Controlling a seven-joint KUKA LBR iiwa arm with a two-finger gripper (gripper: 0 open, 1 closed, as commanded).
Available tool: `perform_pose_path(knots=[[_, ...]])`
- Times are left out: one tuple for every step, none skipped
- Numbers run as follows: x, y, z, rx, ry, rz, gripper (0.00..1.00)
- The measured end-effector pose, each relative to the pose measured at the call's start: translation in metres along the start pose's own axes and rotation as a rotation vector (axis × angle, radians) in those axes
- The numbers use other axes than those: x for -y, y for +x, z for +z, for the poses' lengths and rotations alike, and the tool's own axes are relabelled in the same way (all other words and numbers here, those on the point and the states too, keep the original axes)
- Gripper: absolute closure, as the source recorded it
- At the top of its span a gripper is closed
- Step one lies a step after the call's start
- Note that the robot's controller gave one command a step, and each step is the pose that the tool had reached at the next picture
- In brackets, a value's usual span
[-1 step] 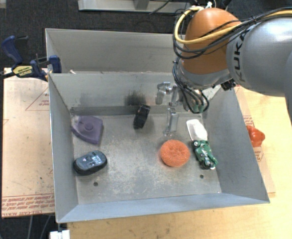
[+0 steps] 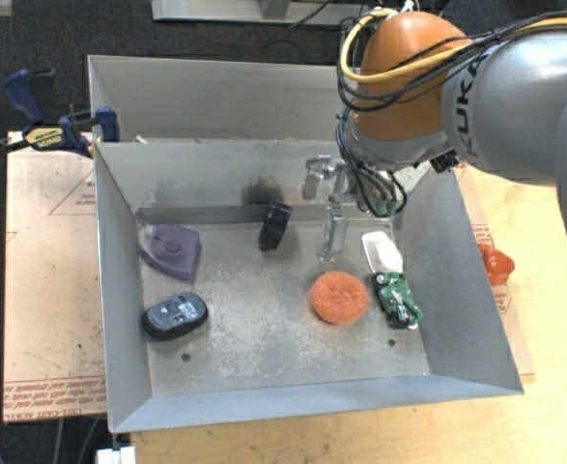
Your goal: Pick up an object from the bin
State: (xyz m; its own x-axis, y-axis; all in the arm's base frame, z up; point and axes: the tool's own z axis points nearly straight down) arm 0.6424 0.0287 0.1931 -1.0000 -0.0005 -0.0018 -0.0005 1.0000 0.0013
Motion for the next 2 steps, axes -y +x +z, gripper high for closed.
perform_pose_path(knots=[[0.011, 0.028, 0.03, 0.004, -0.001, -0.073, 0.0], [0.059, 0.045, 0.042, -0.003, -0.003, -0.245, 0.0]])
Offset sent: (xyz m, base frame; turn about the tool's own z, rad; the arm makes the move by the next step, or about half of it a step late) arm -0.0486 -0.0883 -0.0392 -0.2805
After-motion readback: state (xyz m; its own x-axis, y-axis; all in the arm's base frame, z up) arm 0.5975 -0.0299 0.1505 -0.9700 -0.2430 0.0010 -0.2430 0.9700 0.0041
